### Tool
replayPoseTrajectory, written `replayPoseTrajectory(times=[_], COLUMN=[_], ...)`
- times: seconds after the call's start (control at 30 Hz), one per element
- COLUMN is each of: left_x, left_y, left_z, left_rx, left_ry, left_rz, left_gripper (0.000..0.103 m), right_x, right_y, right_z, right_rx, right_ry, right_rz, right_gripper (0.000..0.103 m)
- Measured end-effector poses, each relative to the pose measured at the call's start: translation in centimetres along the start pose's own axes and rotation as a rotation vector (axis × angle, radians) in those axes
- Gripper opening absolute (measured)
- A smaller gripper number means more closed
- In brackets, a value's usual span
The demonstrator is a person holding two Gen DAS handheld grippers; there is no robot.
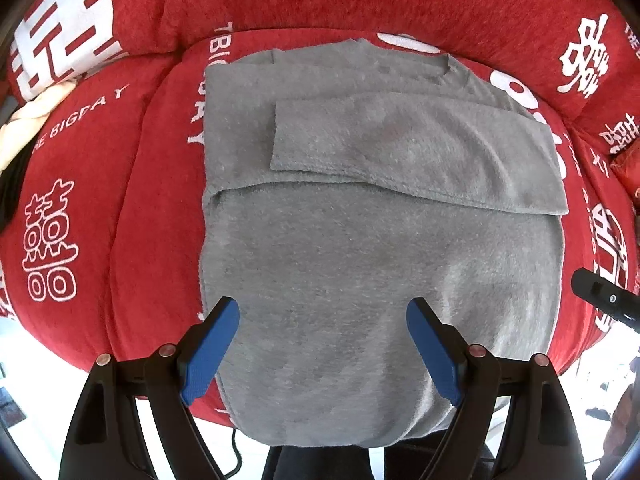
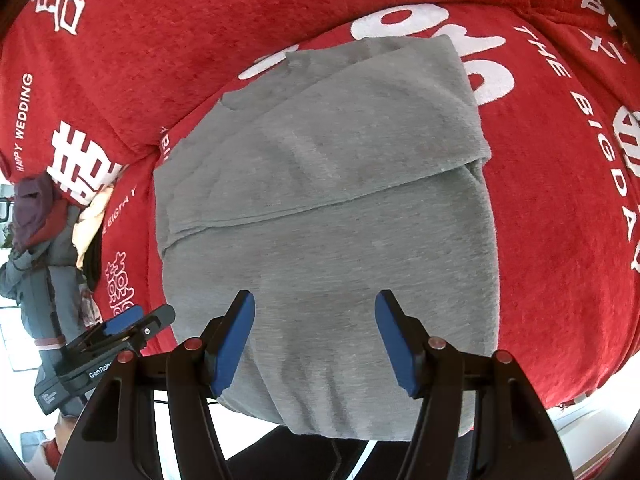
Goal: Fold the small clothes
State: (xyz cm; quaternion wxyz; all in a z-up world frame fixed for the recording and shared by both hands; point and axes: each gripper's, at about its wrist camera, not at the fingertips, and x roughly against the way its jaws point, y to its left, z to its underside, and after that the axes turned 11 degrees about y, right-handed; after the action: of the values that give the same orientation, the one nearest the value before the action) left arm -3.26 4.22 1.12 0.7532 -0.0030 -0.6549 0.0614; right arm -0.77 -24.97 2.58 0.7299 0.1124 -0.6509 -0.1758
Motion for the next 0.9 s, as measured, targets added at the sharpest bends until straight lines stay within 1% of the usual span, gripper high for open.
replayPoseTrajectory(times=[0.23, 0.27, 0.3, 0.33, 0.6, 0.7, 0.83, 0.9], left_x=[-0.7, -0.9, -1.0, -1.2, -2.2, -2.3, -2.6, -2.8], left_y=[0.4, 0.4, 0.4, 0.3, -1.1, -1.8, -2.5, -2.6], left_z=[0.8, 1.1, 1.2, 1.5, 3.8, 5.4, 7.7, 9.1], left_rx=[-0.040, -0.045, -0.047, -0.046, -0.018, 0.015, 0.064, 0.091], left_ry=[-0.004, -0.001, 0.001, 0.004, 0.015, 0.010, 0.013, 0.002], left_rz=[0.001, -0.002, -0.002, -0.004, -0.010, -0.002, 0.028, 0.037], left_gripper=[0.087, 0.087, 0.087, 0.087, 0.087, 0.087, 0.087, 0.087], right_x=[-0.5, -0.7, -0.7, -0.9, -1.7, -1.7, -0.9, -0.8], right_y=[1.1, 1.1, 1.0, 0.8, -1.3, -2.8, -6.5, -8.8], right_z=[1.5, 1.8, 2.2, 2.5, 4.4, 4.9, 6.2, 6.8], right_rx=[0.014, 0.014, 0.013, 0.012, 0.013, 0.031, 0.022, 0.005], right_ry=[-0.017, -0.019, -0.021, -0.023, 0.021, 0.029, 0.022, 0.035], right_rz=[0.039, 0.045, 0.049, 0.050, 0.051, 0.030, -0.047, -0.095], right_gripper=[0.066, 0.070, 0.076, 0.078, 0.078, 0.078, 0.078, 0.078])
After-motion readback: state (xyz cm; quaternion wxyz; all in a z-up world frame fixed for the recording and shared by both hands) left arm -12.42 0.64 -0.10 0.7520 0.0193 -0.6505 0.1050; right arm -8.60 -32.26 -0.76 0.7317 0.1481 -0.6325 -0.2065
